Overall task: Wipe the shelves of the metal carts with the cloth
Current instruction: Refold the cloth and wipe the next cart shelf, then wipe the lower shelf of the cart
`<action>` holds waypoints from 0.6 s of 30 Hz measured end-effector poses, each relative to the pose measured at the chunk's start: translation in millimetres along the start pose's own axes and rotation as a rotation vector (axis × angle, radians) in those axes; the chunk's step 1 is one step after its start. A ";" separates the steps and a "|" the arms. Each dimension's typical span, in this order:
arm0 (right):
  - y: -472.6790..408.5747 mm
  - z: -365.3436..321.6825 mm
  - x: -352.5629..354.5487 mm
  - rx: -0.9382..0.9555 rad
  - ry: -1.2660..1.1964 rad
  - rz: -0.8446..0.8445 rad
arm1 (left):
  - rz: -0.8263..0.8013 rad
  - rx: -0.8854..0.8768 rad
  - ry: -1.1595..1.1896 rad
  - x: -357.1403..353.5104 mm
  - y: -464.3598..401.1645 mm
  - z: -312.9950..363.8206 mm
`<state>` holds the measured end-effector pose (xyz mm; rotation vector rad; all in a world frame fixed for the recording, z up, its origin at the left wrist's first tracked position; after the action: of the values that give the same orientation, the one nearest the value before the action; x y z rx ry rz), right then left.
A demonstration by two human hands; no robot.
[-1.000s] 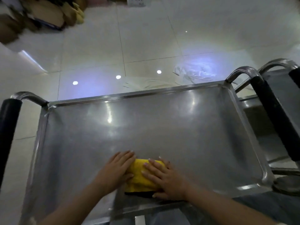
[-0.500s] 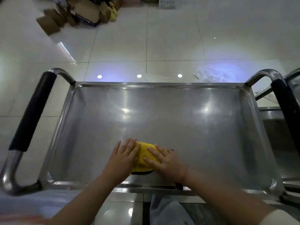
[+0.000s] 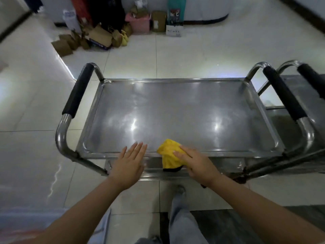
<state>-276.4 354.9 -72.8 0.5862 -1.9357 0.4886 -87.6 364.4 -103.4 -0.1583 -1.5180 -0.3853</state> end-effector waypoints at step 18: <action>55.3 42.6 -91.7 -0.061 0.047 -0.067 | -0.195 0.052 0.005 -129.8 42.8 -14.7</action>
<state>-305.8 391.8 -178.0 0.5937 -1.8735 0.3959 -60.1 418.4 -226.8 0.0325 -1.5415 -0.5000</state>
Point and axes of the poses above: each hand's wrist, its own y-axis away from the middle knuckle, its own x-axis out of the back of the hand, z = x × y, the point moved 10 cm from there along -y, towards the middle knuckle, and after that the axes turned 3 degrees about -x, right-handed, at the moved point
